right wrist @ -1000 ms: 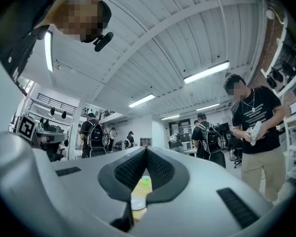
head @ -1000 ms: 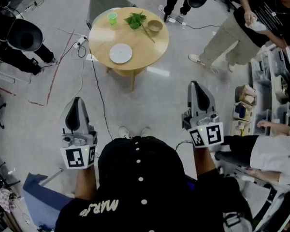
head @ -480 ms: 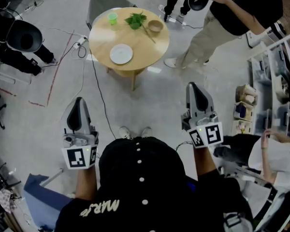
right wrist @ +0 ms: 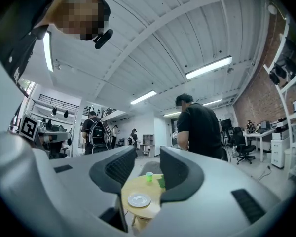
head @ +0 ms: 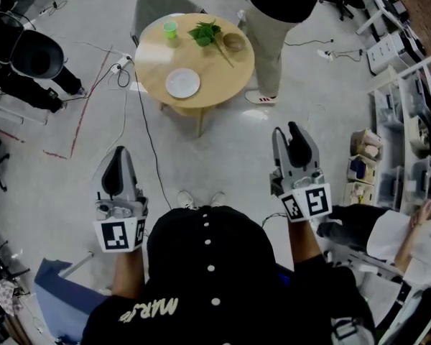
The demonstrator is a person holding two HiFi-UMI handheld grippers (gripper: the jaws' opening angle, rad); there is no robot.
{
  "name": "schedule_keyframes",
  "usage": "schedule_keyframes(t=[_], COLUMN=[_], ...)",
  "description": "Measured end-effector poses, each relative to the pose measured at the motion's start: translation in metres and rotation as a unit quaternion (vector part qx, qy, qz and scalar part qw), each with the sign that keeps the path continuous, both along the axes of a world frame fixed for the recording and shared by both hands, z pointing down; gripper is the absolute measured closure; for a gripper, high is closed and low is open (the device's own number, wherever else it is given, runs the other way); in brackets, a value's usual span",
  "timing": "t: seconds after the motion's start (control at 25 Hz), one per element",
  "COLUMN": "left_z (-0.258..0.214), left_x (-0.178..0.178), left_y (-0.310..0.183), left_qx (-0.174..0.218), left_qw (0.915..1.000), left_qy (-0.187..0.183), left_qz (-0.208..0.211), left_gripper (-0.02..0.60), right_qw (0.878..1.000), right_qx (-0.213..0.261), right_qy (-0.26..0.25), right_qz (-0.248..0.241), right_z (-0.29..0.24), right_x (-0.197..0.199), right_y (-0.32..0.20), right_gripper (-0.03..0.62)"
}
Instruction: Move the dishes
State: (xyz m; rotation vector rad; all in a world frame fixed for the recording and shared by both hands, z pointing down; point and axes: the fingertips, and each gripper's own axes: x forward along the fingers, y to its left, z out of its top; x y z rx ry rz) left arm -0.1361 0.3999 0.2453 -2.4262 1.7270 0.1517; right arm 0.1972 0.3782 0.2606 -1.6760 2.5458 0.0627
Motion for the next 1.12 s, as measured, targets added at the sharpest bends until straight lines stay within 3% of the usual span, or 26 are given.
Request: schedule_keyframes(t=[0.12, 0.24, 1.12], left_z=[0.0, 0.0, 0.021], left_x=[-0.001, -0.003, -0.051], left_y=[-0.002, -0.005, -0.035], left_qx=[-0.001, -0.001, -0.013], left_qw=[1.0, 1.0, 0.9987], left_qy=[-0.001, 0.0, 0.008], left_qz=[0.0, 0.001, 0.049], left_gripper=[0.578, 0.578, 0.578], right_qw=[1.0, 1.0, 0.999], right_qx=[0.001, 0.006, -0.015], right_qy=[-0.01, -0.007, 0.011], right_qz=[-0.01, -0.011, 0.042], right_z=[-0.001, -0.003, 0.016], right_x=[-0.003, -0.007, -0.047], right_y=[-0.003, -0.005, -0.016], right_gripper=[0.302, 0.212, 0.21])
